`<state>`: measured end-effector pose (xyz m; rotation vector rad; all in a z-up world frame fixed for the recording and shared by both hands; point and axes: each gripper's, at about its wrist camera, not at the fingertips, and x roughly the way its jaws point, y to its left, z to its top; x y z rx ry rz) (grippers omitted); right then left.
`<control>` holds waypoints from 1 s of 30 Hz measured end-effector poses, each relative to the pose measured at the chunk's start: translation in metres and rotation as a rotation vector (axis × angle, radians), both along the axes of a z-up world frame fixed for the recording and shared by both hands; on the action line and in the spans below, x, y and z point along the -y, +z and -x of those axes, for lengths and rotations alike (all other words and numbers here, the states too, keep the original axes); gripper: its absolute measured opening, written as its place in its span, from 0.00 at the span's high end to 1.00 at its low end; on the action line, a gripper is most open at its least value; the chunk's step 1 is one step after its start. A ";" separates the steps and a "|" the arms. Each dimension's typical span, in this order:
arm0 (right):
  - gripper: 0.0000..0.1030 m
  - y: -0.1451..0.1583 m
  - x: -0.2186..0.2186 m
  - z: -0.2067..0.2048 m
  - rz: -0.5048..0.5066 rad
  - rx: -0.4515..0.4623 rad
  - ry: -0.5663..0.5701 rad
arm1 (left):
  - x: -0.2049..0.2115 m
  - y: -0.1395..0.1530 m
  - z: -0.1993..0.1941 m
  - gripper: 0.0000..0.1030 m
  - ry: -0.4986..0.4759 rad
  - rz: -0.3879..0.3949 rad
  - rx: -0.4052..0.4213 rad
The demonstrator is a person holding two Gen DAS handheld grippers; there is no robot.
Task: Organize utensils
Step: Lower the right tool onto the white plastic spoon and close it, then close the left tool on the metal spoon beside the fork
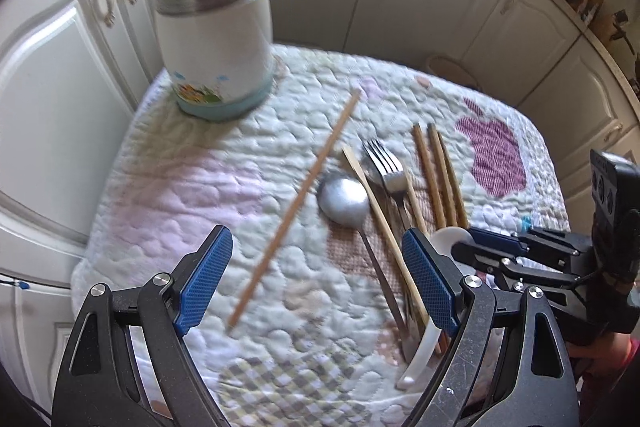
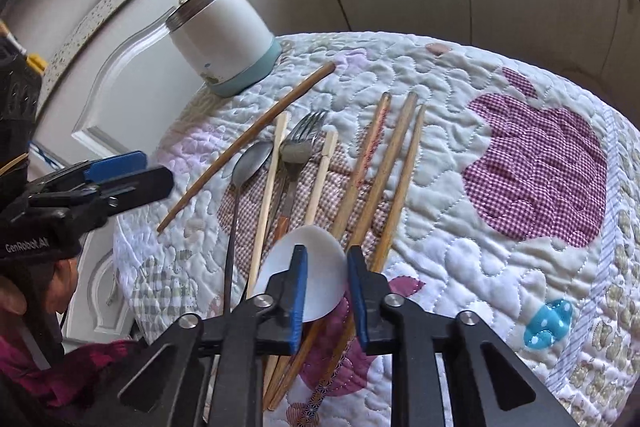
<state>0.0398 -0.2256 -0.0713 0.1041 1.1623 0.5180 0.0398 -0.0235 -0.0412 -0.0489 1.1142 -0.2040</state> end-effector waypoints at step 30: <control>0.90 -0.004 0.007 0.003 -0.105 -0.012 0.038 | -0.005 -0.052 -0.057 0.75 0.320 0.359 -0.230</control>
